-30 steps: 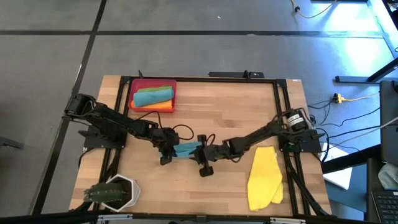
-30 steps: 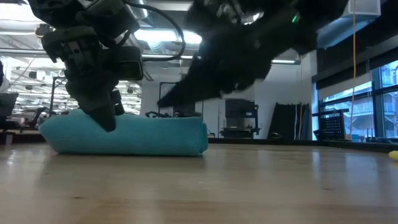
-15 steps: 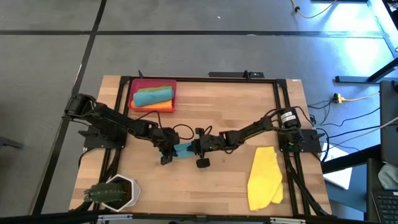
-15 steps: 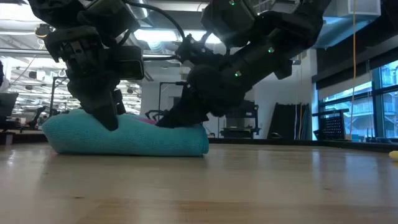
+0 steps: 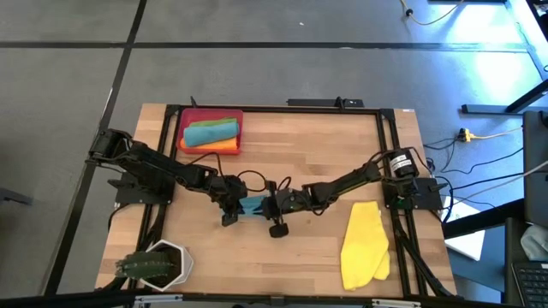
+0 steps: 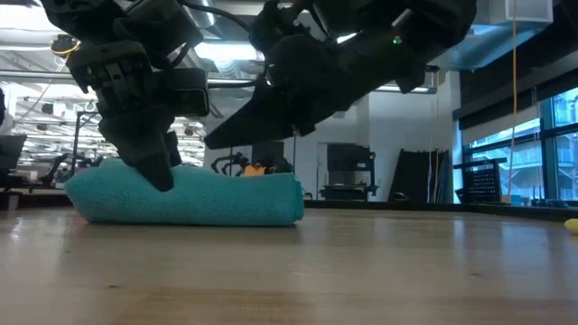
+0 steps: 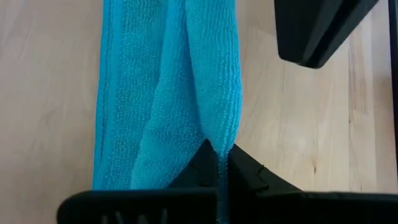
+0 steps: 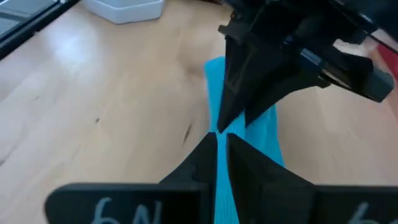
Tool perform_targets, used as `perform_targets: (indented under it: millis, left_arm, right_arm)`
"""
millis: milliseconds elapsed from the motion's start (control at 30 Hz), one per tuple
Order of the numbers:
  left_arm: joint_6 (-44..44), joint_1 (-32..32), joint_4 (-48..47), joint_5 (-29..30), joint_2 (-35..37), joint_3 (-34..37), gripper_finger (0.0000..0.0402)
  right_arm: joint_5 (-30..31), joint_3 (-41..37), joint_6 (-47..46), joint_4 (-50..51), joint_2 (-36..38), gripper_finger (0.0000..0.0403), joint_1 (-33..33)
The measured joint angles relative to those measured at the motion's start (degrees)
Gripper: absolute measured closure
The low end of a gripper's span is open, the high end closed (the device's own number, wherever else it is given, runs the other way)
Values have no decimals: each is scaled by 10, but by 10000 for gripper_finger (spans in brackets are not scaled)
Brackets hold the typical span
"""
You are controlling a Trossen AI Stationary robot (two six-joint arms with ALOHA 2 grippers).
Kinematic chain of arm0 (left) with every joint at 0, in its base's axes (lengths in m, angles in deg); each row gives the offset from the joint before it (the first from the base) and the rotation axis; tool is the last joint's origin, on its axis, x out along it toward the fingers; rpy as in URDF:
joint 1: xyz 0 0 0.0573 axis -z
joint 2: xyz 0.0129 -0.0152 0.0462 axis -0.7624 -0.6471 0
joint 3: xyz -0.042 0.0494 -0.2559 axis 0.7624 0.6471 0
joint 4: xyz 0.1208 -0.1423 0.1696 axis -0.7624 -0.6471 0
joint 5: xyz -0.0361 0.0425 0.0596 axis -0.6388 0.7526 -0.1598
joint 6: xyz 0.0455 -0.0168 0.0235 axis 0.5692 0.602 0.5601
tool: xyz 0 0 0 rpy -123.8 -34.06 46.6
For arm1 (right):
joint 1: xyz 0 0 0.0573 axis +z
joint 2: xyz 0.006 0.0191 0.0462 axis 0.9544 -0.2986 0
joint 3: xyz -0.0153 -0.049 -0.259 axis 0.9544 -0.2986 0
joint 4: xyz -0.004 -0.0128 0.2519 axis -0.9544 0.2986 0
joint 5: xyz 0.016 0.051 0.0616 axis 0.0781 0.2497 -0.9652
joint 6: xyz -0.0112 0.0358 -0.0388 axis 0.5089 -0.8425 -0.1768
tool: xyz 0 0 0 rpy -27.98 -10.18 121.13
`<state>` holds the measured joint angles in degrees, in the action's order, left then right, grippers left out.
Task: Roll microfiber towels into tight, uniform cylinder then place into a basket
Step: Roll the blue microfiber towel
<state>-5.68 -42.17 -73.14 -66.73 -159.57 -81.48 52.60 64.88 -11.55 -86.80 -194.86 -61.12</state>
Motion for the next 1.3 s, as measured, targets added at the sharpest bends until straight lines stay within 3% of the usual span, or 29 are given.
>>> perform_targets:
  millis: [567,1067,1300]
  left_arm:
    - [17,2,8,27,0,0,399]
    - [81,8,15,48,7,-1,288]
    - [101,8,-84,126,45,-24,258]
  right_arm:
    - [1,1,-50,-11,-64,366,-42]
    - [0,0,-67,-5,-64,366,-51]
    - [-19,0,-81,0,-64,366,-61]
